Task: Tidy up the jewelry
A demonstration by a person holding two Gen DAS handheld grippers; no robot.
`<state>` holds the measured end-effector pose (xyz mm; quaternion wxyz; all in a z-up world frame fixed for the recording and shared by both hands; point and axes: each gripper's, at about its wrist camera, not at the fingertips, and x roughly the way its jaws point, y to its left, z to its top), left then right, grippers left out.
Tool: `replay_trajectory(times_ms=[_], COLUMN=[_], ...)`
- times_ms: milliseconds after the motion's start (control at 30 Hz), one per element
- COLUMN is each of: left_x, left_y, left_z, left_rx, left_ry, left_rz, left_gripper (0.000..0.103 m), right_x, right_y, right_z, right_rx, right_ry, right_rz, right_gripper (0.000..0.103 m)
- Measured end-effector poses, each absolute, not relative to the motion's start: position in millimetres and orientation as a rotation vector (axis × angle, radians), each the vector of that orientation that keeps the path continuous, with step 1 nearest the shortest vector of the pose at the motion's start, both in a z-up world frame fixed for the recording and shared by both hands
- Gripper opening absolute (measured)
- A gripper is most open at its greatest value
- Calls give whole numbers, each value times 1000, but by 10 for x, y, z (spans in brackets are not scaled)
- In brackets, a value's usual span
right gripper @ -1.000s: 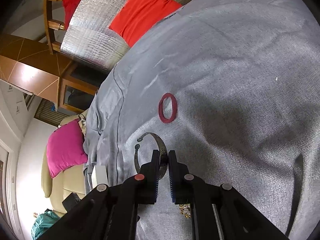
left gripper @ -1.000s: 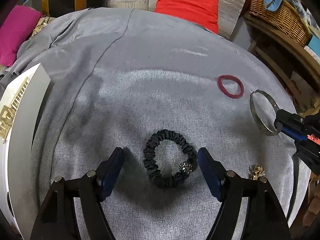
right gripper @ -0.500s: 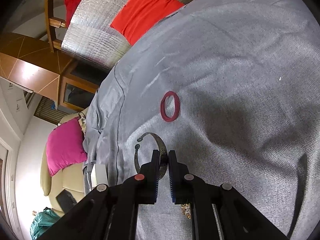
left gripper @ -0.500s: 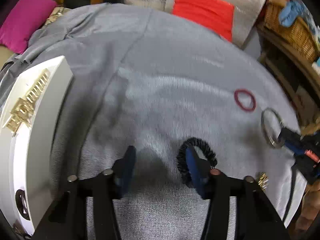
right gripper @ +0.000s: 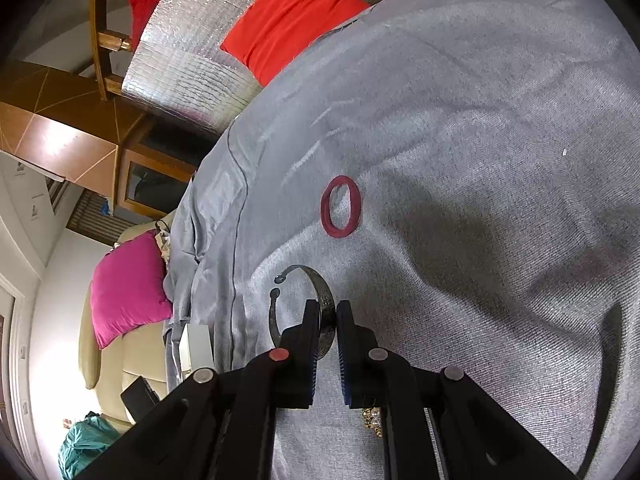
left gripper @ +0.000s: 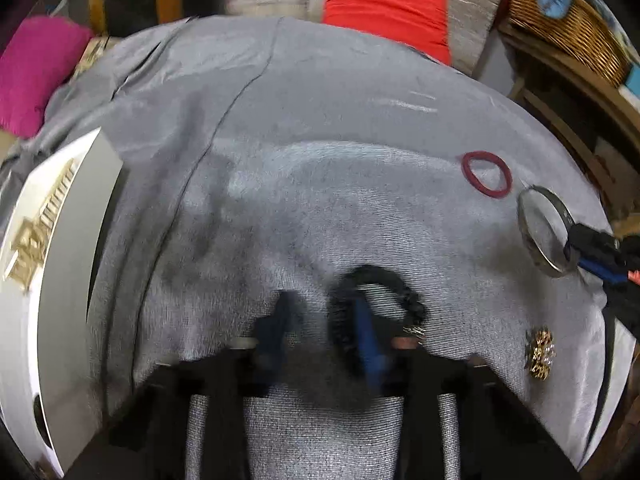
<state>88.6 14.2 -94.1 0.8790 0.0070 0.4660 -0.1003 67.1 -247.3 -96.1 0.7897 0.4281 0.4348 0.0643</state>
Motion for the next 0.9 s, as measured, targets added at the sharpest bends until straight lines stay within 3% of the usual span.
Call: replay_trajectory(times_ms=[33,133,900], left_x=[889,893,88], left_y=[153,215,873], left_z=[-933,-896,11], left_rx=[12,-28,-115], left_ry=[967,968,719], left_rz=[-210,-223,-111], left_gripper=[11,9,8], right_x=[673,677,710], right_y=[-2472,-2466,-1873], right_z=[-960,-955,-857], right_rx=[923,918,844], right_ry=[937,937,915], right_rz=[140,142,256], right_gripper=[10,10,10])
